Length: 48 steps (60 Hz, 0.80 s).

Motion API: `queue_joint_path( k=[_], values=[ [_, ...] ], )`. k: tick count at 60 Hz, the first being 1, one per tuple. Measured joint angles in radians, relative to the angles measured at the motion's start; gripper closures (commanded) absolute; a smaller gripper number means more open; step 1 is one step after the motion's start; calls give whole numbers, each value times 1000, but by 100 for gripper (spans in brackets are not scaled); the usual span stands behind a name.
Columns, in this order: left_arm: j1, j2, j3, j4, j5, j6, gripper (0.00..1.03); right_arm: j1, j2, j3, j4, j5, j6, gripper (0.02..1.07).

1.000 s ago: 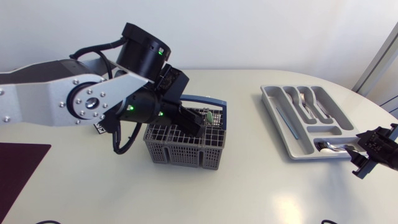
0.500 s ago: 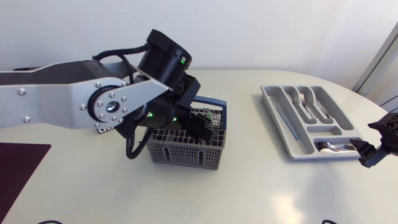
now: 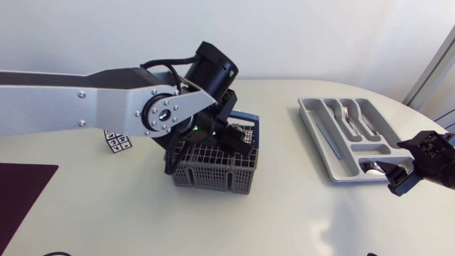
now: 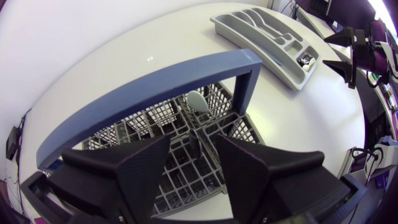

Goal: Transfer all utensils from the basket to the drawer tray.

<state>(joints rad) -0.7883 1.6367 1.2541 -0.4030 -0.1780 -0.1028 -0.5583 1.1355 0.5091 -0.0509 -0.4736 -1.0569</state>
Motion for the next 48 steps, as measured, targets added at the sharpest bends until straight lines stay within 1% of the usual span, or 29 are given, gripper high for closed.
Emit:
queue_joint_path(
  k=[5, 7, 20, 26, 29, 32, 40, 43, 48],
  values=[
    [-5, 16, 9, 0, -12, -3, 58, 13, -9, -9, -1, 7, 8, 18],
    [-5, 25, 13, 0, -14, -3, 62, 16, -11, -13, -1, 7, 10, 18],
    [-5, 53, 17, -4, -25, -3, 78, 22, -14, -20, -2, 7, 11, 18],
    [-5, 53, 17, -4, -31, -3, 80, 23, -14, -20, -2, 7, 11, 18],
    [-5, 53, 17, -4, -33, -3, 83, 23, -16, -21, -2, 7, 11, 18],
    [-5, 53, 17, -4, -33, -3, 84, 23, -18, -20, -2, 7, 11, 18],
    [-5, 54, 17, -4, -33, -3, 94, 27, -24, -21, -2, 8, 14, 18],
    [-5, 55, 17, -3, -33, -3, 99, 27, -24, -21, -2, 8, 14, 18],
    [-5, 55, 17, -3, -32, -3, 100, 27, -27, -24, -2, 11, 14, 18]
  ],
)
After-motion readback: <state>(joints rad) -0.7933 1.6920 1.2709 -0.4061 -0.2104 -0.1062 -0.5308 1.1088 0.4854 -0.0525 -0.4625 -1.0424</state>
